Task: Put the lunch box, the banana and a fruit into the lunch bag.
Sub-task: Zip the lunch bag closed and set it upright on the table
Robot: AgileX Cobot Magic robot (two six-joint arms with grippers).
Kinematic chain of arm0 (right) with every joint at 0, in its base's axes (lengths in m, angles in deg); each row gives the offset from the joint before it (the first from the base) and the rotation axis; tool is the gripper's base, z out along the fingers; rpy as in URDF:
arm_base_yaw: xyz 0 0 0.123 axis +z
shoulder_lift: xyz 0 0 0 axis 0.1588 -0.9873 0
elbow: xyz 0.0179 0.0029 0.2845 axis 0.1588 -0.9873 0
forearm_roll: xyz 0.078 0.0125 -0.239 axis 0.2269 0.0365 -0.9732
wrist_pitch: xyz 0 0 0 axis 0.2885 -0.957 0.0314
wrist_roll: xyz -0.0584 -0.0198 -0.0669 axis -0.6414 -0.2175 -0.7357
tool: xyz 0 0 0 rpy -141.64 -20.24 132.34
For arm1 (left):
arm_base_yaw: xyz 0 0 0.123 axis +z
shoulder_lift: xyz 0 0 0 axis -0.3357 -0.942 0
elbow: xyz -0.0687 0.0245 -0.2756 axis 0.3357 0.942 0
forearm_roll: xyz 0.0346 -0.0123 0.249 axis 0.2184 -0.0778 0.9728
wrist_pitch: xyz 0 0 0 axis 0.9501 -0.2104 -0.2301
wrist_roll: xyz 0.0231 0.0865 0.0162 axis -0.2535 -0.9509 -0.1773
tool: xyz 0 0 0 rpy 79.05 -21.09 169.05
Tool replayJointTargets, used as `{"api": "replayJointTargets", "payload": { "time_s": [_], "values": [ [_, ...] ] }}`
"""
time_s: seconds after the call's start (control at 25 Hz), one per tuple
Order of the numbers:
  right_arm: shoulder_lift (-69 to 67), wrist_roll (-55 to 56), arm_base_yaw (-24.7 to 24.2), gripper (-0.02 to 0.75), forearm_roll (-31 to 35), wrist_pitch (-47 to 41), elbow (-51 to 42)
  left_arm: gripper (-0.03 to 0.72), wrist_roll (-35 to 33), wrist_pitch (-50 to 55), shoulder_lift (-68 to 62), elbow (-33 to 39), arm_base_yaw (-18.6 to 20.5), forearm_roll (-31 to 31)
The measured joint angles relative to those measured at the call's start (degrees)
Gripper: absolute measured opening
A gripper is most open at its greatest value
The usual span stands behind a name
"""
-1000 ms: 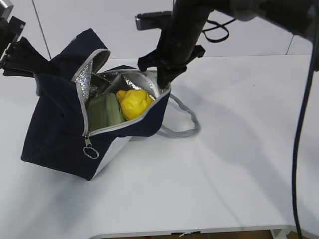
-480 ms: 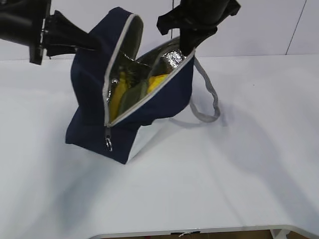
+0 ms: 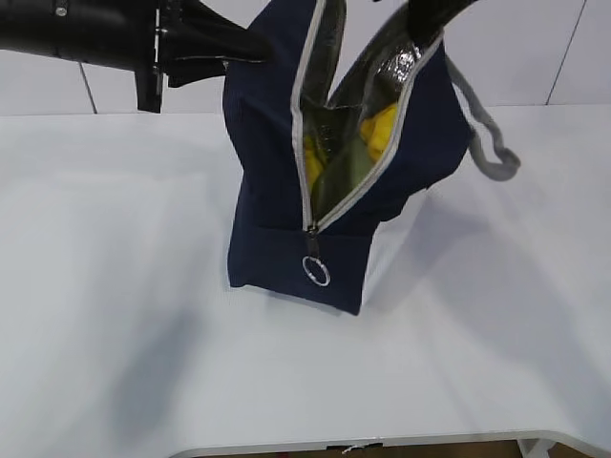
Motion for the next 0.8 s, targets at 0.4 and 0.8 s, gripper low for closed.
{"api": "replayJointTargets", "payload": {
  "time_s": [0.4,0.8],
  "values": [
    [-8.4,0.13,0.0,0.018,5.79,1.29,-0.51,-0.002,2.25,-2.79,-6.11,0.0,0.08,6.85],
    [-6.83,0.13,0.0,0.018,-1.16,1.26,-0.29,-0.002,2.46,-0.93,-6.45,0.0,-0.27,0.17]
  ]
}}
